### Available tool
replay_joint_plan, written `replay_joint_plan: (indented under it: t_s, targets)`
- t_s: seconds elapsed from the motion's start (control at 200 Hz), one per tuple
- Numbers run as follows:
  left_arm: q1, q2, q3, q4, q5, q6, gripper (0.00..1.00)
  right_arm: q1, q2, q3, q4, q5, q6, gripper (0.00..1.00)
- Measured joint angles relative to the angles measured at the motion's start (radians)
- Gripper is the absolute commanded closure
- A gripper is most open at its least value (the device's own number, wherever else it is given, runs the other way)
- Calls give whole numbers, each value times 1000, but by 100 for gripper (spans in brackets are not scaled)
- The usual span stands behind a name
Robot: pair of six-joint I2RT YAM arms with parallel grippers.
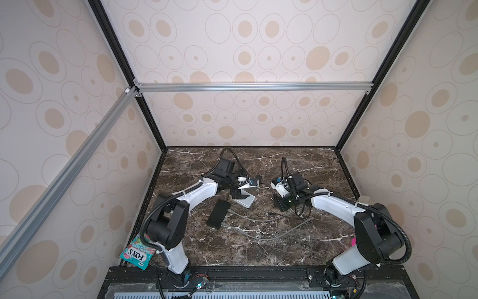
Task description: Insert the plug into the switch port
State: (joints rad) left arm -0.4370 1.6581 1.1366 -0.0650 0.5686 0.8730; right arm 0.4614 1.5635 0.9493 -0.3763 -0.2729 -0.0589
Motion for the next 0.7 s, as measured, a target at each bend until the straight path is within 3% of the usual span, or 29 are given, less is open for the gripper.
replay_joint_plan:
  t_s: [0.16,0.285,0.515,0.7]
  targets:
    - [108,-119,-22,253,-16,-623,2,5,8,32,-32,8,-19,100]
    - [179,-69,27,256,-27,-914,2,5,8,45,-47,23,-29,100]
    - [183,79,82,100,-61,-1080,2,58,68,146,-116,67,-37,100]
    - [182,264,243,-48,-59,-1146,2,145,138,188,-129,101,-24,100]
